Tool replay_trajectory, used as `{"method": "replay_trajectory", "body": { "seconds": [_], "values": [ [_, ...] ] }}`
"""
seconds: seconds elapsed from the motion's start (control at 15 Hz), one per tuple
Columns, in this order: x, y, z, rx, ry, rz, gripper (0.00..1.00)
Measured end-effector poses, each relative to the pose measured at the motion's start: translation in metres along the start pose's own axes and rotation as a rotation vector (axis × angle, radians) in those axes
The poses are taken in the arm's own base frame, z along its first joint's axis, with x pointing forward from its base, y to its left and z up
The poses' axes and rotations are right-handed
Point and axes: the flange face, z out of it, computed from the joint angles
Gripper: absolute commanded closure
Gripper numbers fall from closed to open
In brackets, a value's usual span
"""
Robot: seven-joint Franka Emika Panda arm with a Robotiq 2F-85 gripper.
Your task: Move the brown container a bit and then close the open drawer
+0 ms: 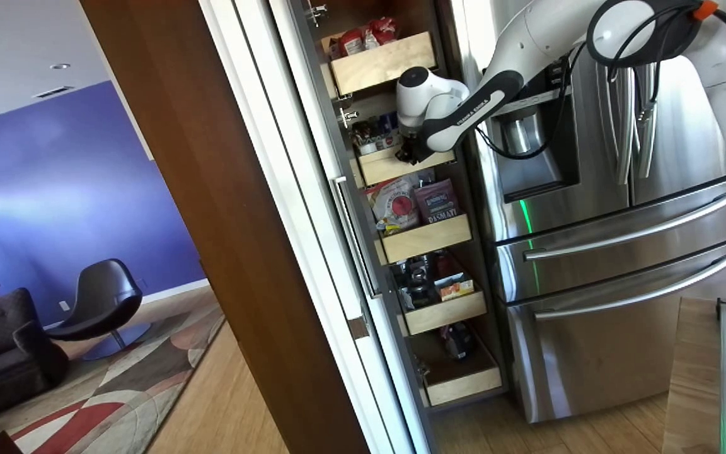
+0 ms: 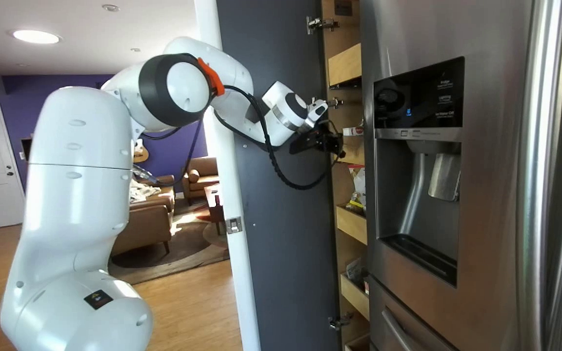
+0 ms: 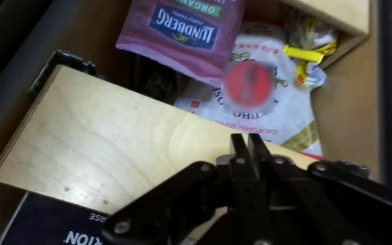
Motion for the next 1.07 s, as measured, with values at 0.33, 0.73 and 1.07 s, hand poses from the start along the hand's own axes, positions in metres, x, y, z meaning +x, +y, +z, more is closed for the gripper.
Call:
{"method": "replay_trajectory", "body": {
  "seconds": [0.33, 0.73, 1.07],
  "values": [
    [-0.026, -0.011, -0.081, 0.161, -0.213, -0.070, 0.22],
    [-0.080, -0.007, -0.148, 0.259, -0.539, -0.180, 0.00],
    [-0.121, -0.004, -0.173, 0.248, -0.732, -0.249, 0.00]
  ]
}}
